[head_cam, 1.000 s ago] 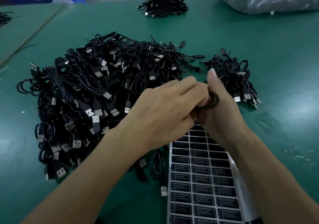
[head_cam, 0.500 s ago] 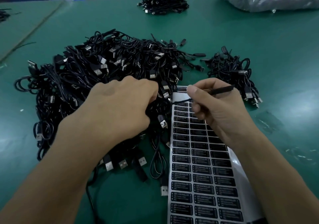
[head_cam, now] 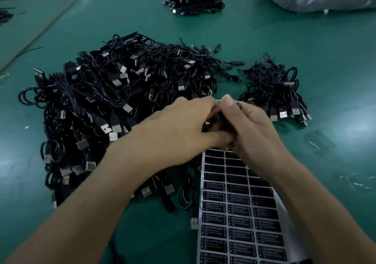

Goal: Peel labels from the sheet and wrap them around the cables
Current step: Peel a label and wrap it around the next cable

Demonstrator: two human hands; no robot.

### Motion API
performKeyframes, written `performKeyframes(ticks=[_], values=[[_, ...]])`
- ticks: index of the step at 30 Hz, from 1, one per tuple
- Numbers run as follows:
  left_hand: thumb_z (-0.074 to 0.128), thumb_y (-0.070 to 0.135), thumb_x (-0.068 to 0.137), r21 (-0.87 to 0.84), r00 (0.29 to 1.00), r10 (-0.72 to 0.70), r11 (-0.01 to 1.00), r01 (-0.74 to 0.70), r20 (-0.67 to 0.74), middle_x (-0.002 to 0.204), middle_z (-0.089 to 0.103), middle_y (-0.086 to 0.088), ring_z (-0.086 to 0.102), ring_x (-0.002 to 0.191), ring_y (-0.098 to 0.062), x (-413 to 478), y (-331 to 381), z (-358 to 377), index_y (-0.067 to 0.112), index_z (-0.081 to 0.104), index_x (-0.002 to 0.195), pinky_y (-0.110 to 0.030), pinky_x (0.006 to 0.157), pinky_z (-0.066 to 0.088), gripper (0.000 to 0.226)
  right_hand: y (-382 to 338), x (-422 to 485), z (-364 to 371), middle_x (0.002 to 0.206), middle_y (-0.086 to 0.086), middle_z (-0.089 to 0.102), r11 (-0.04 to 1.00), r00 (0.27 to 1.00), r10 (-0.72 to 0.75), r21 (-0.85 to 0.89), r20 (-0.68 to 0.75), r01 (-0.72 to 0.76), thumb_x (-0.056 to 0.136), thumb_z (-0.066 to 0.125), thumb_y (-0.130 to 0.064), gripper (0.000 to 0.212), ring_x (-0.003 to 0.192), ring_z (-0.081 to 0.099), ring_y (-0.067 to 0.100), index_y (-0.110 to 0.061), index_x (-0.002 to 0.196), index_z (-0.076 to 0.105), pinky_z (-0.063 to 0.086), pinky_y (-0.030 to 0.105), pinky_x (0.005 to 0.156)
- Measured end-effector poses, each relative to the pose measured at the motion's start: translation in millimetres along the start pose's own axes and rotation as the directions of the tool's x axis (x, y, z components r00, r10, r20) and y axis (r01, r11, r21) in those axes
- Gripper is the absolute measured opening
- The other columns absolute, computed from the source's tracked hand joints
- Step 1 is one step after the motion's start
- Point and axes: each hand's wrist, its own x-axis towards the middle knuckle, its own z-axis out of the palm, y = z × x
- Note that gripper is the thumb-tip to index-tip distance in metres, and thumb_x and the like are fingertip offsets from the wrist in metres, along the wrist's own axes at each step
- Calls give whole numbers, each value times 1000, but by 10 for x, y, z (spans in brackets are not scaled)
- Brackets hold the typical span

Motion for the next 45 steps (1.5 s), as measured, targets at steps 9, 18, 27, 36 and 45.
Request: performKeyframes(ticks=[9, 18, 27, 36, 45], values=[[43, 46, 104, -125, 985, 16, 991, -38, -174, 50, 52, 6, 46, 39, -7, 165, -201, 148, 12, 63, 85, -28, 42, 39, 43, 16, 36, -252, 75, -6, 67, 862, 886, -216, -506, -410, -24, 99, 56, -31, 15, 64, 57, 3, -26, 89, 66, 48, 21, 58], [44, 38, 105, -330, 945, -67, 943, -46, -321, 37, 35, 12, 32, 34, -6, 246, -298, 286, 23, 65, 76, -13, 39, 27, 38, 17, -25, -361, 150, -3, 41, 347, 947, 76, -882, -313, -319, 80, 69, -66, 82, 131, 47, 24, -32, 148, 41, 44, 47, 99], [40, 48, 99, -390, 905, -182, 921, 19, -385, 76, 64, 5, 57, 67, -26, 273, -250, 384, 9, 49, 83, -58, 70, 53, 43, 49, 31, -447, 108, -8, 50, 520, 973, -25, -835, -229, -183, 82, 79, -44, 28, 97, 49, 8, -36, 106, 67, 32, 8, 76], [76, 42, 67, -432, 934, -141, 902, -16, -327, 90, 67, 16, 61, 73, -11, 300, -370, 368, 12, 57, 94, -29, 67, 52, 44, 16, 48, -434, 94, -14, 63, 785, 974, -146, -620, -173, 7, 91, 72, -26, 18, 67, 49, -4, -42, 85, 69, 38, 9, 65], [74, 13, 77, -622, 930, -198, 782, -42, -311, 64, 42, 3, 48, 47, -15, 326, -392, 346, 21, 34, 73, -27, 45, 43, 41, 88, -4, -253, 76, -10, 62, 589, 907, -389, -800, -160, 112, 82, 82, -28, 12, 69, 57, 4, -24, 78, 71, 43, 12, 63]])
